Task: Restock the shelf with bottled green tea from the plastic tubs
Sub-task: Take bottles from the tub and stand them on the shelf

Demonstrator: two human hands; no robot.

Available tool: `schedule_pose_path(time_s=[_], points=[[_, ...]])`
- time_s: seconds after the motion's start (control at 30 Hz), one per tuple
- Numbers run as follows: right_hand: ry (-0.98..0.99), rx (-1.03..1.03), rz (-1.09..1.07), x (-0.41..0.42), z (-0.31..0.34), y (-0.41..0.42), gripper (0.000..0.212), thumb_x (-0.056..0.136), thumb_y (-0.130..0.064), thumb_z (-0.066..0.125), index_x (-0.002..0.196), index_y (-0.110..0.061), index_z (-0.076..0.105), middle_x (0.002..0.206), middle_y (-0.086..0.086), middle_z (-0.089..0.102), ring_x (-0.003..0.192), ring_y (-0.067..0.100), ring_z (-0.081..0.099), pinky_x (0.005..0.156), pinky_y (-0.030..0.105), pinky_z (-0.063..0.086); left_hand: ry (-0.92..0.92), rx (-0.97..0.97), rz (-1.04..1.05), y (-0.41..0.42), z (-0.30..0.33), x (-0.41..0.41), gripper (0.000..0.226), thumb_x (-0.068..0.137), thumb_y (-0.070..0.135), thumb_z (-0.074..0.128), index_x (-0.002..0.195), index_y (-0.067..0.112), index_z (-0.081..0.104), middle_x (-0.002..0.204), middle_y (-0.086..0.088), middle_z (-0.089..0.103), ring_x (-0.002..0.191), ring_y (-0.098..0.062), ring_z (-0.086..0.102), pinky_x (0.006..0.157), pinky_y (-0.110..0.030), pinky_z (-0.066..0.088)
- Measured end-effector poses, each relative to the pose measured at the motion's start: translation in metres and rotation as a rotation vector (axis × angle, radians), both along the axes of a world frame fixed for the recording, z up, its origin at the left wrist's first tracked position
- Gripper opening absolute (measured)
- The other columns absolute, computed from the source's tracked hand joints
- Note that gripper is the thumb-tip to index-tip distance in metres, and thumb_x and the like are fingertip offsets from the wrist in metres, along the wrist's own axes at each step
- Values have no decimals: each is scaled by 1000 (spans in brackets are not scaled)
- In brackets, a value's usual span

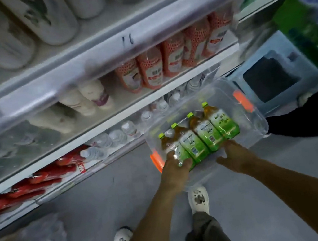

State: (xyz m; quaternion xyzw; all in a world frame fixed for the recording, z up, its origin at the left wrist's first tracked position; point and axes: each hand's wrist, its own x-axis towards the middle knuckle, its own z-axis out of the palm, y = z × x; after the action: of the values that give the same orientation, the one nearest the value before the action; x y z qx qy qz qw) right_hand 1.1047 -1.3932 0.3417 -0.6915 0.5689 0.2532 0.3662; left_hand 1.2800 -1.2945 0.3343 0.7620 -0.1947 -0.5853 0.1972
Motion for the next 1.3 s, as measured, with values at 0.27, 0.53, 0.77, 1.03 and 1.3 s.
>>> schedule_pose_path(time_s=[0.27,0.53,0.77,1.03,1.3], points=[[-5,-67,-8,12,-98,-54,60,90,-19,64,140,-3,34,132,22,46,127,39,46,99,43,43,-187,160,194,-40,-94,-20,79,90,24,67,155,13,23,138,-22,49,122,-41,56,103,-44,48],[76,-193,97,19,-155,-64,80,86,-19,63,148,2,17,138,24,40,127,38,41,99,43,42,-275,244,170,-61,-146,-29,97,90,19,64,159,25,-4,152,-16,23,125,-48,49,105,-47,43],[177,-290,196,26,-174,-63,86,86,-25,61,149,6,12,136,23,41,126,36,43,92,39,46,-354,366,142,-78,-169,-36,102,90,27,72,157,24,-4,155,-13,10,131,-46,40,100,-49,44],[151,-293,214,25,-184,-69,106,82,-42,71,152,4,5,136,23,40,126,35,46,90,40,48,-382,383,90,-82,-181,-34,107,90,26,72,158,17,-11,158,-18,5,137,-39,32,105,-43,40],[107,-290,131,28,-169,-68,95,69,-39,77,139,-3,25,130,19,45,119,35,46,93,41,45,-338,302,132,-66,-179,-29,108,84,23,79,158,29,-1,147,-14,15,124,-48,46,99,-47,46]])
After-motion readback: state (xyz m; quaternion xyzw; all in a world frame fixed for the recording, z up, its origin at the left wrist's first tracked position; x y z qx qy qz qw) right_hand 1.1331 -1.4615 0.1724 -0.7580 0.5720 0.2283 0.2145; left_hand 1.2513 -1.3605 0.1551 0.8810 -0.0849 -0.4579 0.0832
